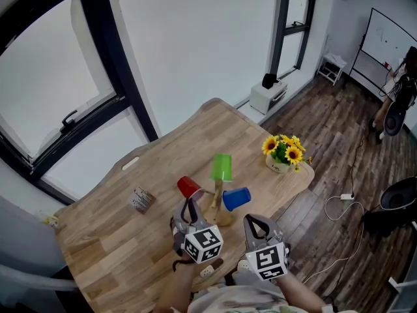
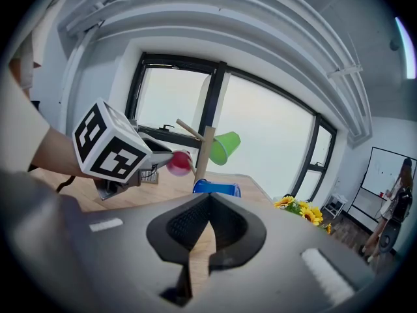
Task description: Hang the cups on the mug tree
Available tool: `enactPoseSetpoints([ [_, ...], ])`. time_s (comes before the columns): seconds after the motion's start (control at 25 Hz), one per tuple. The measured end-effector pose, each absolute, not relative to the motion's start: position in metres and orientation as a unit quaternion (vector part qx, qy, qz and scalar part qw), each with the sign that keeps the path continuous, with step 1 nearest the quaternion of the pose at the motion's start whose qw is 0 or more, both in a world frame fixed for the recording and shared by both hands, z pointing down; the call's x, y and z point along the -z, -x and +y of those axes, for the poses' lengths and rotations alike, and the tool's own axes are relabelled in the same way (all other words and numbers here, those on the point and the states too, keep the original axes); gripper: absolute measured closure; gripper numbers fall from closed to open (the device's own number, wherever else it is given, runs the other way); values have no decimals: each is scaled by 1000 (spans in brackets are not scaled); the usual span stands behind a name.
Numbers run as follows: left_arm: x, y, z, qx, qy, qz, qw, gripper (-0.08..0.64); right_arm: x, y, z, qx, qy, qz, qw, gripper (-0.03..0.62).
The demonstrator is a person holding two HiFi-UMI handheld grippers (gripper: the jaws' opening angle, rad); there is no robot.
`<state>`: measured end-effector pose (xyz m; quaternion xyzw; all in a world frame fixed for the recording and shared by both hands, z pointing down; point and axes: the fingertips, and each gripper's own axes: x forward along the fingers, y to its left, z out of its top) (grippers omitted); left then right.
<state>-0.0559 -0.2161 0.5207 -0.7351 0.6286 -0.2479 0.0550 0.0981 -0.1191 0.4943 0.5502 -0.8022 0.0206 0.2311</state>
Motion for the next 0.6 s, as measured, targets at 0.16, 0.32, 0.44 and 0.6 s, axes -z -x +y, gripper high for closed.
enactPoseSetpoints([
  [0.16, -520, 52, -214, 252, 737, 623, 63, 537, -496, -99, -118, -25, -550, -802, 231, 592],
  [0.32, -521, 50, -211, 255, 741, 618, 65, 534, -497, -97, -117, -25, -549, -803, 231, 592],
  [0.44, -523, 47, -209, 257, 744, 613, 68, 532, -496, -95, -119, -25, -547, -805, 229, 592],
  [0.6, -524, 42, -206, 264, 746, 606, 79, 529, -498, -95, -119, -26, -546, -806, 229, 592],
])
